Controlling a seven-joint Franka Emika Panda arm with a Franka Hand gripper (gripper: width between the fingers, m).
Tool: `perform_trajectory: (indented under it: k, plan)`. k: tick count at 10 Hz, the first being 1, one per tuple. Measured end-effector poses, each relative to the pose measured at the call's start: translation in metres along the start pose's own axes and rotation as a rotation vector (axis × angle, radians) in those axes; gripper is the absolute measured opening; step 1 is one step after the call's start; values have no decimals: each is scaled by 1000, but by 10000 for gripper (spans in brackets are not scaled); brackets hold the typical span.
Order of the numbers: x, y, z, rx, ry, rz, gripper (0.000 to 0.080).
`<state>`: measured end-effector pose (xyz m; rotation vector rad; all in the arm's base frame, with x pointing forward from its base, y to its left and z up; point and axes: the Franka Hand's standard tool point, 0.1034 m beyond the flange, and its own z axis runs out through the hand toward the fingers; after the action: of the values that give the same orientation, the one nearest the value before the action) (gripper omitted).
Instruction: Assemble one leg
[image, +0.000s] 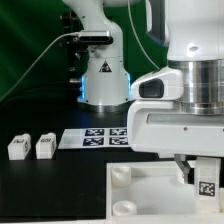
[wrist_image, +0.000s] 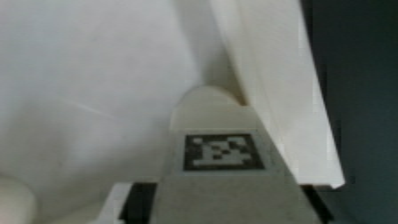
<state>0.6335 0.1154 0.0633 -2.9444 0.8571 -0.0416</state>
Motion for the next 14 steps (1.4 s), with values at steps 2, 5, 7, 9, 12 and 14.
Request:
perform_trajectory:
  k: [2,5,7,9,12,14]
  plan:
    - [3,1,-3,-25,-30,338,290]
    - [-1,-6,1,-33,-64,1104,290]
    - [-1,-6,1,-39,-61,1232,290]
    - [-1,-6,1,-39,-61,1239,365]
    - [-5,-1,8,-21,-46,986,617]
    - [-10,3,12,-18,-41,711,644]
